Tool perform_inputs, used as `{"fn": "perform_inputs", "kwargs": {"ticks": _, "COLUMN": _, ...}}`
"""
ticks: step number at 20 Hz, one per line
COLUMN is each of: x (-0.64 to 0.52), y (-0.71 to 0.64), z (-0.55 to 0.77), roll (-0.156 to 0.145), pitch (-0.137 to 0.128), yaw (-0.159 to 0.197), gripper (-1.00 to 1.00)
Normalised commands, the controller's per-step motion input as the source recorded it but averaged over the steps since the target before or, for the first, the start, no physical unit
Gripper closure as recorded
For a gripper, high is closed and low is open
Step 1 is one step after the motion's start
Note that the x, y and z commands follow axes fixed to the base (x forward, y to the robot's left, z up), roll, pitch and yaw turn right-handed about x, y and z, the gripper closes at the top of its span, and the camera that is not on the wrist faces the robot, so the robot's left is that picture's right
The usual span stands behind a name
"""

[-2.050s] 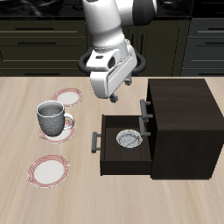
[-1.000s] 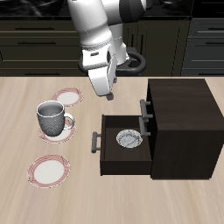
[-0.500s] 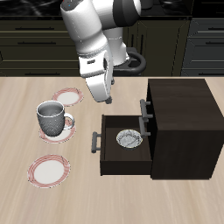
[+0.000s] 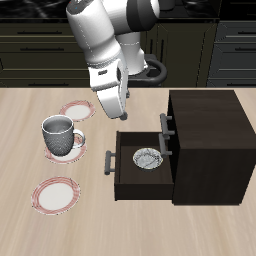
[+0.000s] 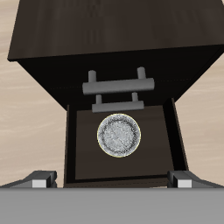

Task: Place the bowl on the nearest plate relative to the robot

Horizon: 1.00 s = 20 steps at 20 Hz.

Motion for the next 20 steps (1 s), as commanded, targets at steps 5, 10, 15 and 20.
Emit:
{"fn": "perform_inputs", "kwargs": {"ticks": 5, "x": 0.11, "y": -0.07, "z": -0.08, "roll": -0.018, "pitch": -0.007, "yaw": -0.023, "gripper": -1.00}}
{"fn": "perform_inputs", "kwargs": {"ticks": 10, "x": 0.04, "y": 0.00, "z": -0.26, "roll": -0.007, "pitch": 0.018, "yaw": -0.016, "gripper": -1.00}}
{"fn": "perform_inputs", "kwargs": {"ticks": 15, "x": 0.08, "y": 0.03, "z": -0.16, "roll": -0.004, "pitch": -0.008, "yaw": -0.036, "gripper": -1.00}}
{"fn": "perform_inputs", "kwargs": {"ticks": 20, "x": 0.06, "y": 0.06, "z": -0.09, "roll": 0.001, "pitch": -0.019, "yaw": -0.008, "gripper": -1.00}}
